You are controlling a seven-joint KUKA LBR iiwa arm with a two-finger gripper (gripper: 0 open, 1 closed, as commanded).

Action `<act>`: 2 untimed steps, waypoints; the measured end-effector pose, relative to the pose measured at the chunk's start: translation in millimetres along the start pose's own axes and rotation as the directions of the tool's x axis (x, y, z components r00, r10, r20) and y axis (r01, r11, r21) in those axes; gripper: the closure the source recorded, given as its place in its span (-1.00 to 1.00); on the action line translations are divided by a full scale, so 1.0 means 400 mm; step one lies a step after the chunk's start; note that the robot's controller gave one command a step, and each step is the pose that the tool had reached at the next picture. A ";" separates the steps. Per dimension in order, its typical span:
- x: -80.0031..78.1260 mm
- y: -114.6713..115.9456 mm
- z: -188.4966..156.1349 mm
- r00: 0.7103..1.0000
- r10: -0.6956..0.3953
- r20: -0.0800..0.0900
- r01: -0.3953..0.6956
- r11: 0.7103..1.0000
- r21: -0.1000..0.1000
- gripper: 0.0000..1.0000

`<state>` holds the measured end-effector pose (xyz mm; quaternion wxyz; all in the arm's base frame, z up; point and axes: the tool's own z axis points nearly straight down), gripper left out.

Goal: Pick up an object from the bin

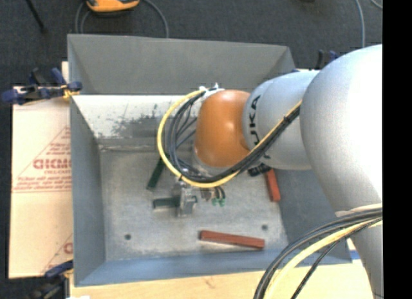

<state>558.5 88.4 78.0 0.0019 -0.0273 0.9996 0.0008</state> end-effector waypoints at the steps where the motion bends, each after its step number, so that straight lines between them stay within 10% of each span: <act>1: -0.098 -0.020 -0.089 1.000 -0.003 -0.008 0.004 1.000 0.002 1.00; 2: 0.028 -0.056 -0.370 0.999 -0.032 -0.001 0.032 0.999 0.003 1.00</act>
Offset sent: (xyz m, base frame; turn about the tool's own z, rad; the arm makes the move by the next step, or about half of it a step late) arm -0.0117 -0.0217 0.1471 -0.0341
